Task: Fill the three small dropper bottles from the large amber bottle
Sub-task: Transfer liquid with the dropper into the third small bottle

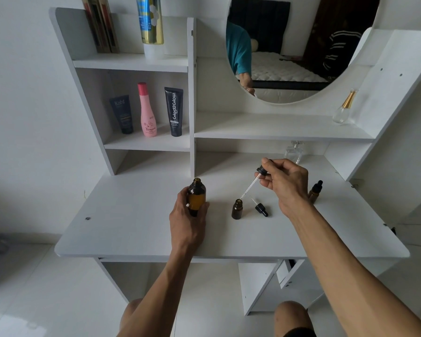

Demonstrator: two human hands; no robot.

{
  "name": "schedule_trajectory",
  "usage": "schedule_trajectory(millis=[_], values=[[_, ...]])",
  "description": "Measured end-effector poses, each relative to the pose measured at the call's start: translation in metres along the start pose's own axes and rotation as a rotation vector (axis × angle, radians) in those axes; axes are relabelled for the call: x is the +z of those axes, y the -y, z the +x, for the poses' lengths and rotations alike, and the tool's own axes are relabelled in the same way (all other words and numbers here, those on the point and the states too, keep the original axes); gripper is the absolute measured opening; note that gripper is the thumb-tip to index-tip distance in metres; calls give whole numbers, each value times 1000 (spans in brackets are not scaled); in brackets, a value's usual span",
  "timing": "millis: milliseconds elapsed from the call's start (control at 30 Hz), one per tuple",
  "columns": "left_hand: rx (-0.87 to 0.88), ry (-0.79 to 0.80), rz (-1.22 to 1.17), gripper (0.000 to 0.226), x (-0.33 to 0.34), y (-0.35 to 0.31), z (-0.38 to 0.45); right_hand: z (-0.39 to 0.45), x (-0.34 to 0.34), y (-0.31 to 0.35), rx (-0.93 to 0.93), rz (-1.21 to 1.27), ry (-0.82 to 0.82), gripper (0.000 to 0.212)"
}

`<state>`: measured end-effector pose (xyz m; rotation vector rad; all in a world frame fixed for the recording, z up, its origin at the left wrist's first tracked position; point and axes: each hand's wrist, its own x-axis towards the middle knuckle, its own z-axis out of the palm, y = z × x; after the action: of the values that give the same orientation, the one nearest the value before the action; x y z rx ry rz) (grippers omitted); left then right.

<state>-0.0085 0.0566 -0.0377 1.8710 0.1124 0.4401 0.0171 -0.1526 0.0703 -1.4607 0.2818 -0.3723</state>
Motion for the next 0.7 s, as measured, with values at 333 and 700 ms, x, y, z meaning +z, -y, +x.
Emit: schedule_trajectory(millis=[333,700], values=[[9,-1,5,51,0,0,0,-2,12,22,53,173,2,11],[7,-7,-10,49,0,0,0,-14,75,45,10,281,125,9]])
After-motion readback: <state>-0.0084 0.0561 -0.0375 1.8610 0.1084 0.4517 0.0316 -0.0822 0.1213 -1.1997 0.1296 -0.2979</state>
